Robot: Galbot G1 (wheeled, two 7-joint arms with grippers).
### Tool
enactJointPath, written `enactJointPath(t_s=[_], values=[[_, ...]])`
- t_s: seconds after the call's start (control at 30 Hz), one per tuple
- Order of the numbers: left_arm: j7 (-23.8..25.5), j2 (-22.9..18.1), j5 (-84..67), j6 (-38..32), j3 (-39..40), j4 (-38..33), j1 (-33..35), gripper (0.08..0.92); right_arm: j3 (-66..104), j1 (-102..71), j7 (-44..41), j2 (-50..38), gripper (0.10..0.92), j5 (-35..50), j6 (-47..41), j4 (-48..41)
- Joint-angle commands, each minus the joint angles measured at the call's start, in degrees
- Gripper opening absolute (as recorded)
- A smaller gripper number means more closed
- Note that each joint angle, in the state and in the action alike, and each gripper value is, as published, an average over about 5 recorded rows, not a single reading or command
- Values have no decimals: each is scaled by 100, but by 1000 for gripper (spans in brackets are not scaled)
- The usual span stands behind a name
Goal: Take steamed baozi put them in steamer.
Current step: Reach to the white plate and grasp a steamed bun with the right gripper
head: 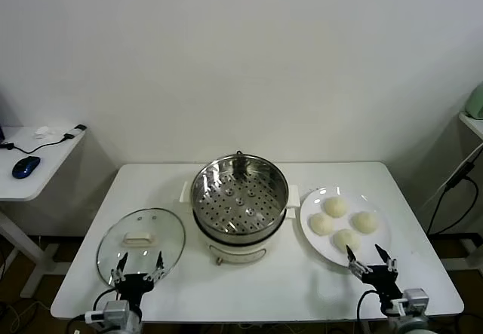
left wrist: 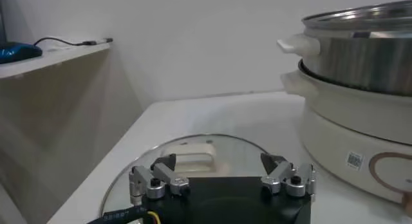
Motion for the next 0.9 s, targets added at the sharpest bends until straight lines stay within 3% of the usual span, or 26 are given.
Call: enactJointPath(t_s=[0.03, 0.23, 0.37, 0.47, 0.57, 0.73, 0.9], values=[[-34, 10, -24, 26, 17, -70, 0, 823, -475, 2276, 19, -1408, 823, -37, -950, -708], [-42, 11, -52, 34, 41, -107, 0, 823, -2301, 4433, -1102, -2896, 823, -355, -1091, -1985], [-50, 10, -44, 31, 49, -91, 7, 823, -4665, 6474, -2977, -3928, 823, -685, -778, -2823], [-57, 12, -42, 21, 44, -62, 12, 823, -6866, 8385, -4398, -4240, 823, -830, -43, -3432], [-62, 14, -43, 3, 35, -31, 15, 823, -8813, 10065, -5541, -4122, 823, -1032, 786, -4018], [-67, 3, -65, -28, 32, 7, 22, 823, -10925, 11828, -6936, -3512, 823, -1222, 1416, -4803], [-70, -3, -71, -64, 62, 83, -7, 823, -11991, 12454, -7365, -2787, 823, -1333, 1504, -5192]])
